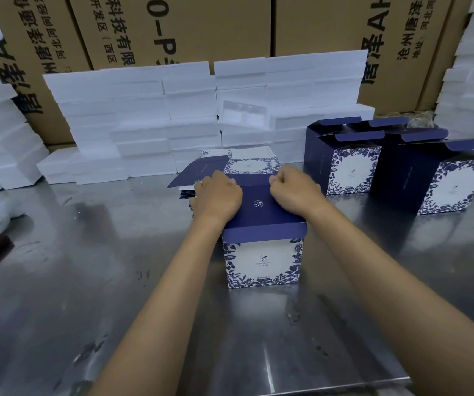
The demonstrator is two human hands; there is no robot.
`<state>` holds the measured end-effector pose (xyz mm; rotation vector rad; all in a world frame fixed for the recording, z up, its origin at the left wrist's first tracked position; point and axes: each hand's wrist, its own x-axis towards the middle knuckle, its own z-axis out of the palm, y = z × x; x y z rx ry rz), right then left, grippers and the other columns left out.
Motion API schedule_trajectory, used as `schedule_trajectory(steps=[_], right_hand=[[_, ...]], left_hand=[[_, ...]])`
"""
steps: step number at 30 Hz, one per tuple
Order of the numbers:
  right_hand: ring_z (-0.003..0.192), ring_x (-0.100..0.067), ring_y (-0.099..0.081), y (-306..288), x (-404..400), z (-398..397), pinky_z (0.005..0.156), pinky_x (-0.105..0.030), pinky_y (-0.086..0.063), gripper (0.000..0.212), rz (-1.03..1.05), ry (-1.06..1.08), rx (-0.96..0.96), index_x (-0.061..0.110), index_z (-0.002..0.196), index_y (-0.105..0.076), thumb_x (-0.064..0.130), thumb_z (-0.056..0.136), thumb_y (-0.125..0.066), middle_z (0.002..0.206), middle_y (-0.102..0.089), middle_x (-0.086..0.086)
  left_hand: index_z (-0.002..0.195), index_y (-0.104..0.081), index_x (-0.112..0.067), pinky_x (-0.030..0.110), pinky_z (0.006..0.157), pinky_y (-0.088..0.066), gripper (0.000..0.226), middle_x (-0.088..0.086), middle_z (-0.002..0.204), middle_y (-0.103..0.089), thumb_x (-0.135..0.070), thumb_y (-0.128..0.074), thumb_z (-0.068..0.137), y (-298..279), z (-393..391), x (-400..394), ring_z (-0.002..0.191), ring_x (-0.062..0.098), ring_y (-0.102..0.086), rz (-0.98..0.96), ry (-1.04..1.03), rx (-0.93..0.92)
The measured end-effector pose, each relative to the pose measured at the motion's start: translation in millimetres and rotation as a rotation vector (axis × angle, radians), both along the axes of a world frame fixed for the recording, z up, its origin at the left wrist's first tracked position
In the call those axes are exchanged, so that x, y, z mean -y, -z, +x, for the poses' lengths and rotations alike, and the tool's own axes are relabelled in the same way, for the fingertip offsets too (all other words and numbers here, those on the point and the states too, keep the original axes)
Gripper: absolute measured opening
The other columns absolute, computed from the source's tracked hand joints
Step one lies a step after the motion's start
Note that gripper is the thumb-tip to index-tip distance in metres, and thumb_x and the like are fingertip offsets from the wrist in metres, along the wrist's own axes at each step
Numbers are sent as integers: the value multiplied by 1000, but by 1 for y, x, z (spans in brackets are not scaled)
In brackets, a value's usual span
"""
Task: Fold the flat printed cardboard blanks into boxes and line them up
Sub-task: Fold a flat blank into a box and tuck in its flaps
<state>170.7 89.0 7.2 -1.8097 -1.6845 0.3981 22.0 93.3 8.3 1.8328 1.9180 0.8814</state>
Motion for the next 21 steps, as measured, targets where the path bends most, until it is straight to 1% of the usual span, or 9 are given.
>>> schedule_trajectory(steps=[2,5,8,11,14,15,17,19,21], right_hand=[[112,-31,-51,1,0,0,79,-36,-31,19,72,12,63,14,86,-52,25,101,-47,110,-64,-6],[110,-25,-45,-3,3,-1,80,-31,-30,8,307,-58,180,13,92,-62,20,96,-59,101,-52,-1],[92,-22,-55,-10,12,-4,73,-31,-37,5,329,-227,182,18,87,-61,16,91,-63,79,-54,8],[87,-19,-58,-14,23,-2,71,-29,-35,5,283,-266,236,19,85,-63,21,90,-65,79,-58,9],[97,-16,-57,-12,40,6,88,-29,-43,7,206,-387,76,16,89,-68,22,89,-71,99,-63,-1],[101,-15,-57,-11,49,10,94,-25,-43,7,173,-435,3,16,91,-69,21,89,-73,105,-63,-3],[111,-4,-56,-8,65,20,91,-8,-37,7,113,-518,-108,19,96,-70,19,90,-75,115,-64,0],[116,14,-51,-4,79,27,86,3,-30,11,79,-565,-193,22,99,-72,19,89,-77,125,-62,9],[120,19,-47,0,86,29,88,3,-30,14,99,-569,-265,21,97,-74,16,85,-80,131,-59,12]], left_hand=[[106,-54,-18,37,98,-31,12,8,128,-49,-14,-44,99,0,0,2,130,28,-32,104,50,32],[107,-58,-18,37,96,-36,13,-1,105,-48,-16,-59,94,-2,-1,8,120,25,-39,293,198,-44],[93,-56,-18,33,83,-39,5,-6,84,-50,-17,-62,94,-7,-8,15,107,24,-46,231,337,-27],[85,-55,-20,27,81,-35,14,-6,93,-51,-24,-66,94,-6,-20,27,103,19,-46,173,418,-6],[91,-60,-22,15,90,-34,13,-4,111,-57,-31,-70,91,2,-33,45,111,10,-48,156,497,77],[94,-61,-23,8,89,-33,15,-5,116,-58,-32,-72,89,5,-36,52,114,2,-49,138,531,129],[99,-64,-23,-2,90,-28,21,-15,121,-59,-35,-75,86,10,-40,62,119,-15,-45,105,603,236],[101,-67,-21,3,101,-28,29,-22,122,-60,-39,-74,80,14,-43,67,128,-17,-41,121,641,311],[98,-71,-22,20,110,-33,30,-17,128,-61,-41,-74,74,18,-42,71,133,-7,-44,170,620,361]])
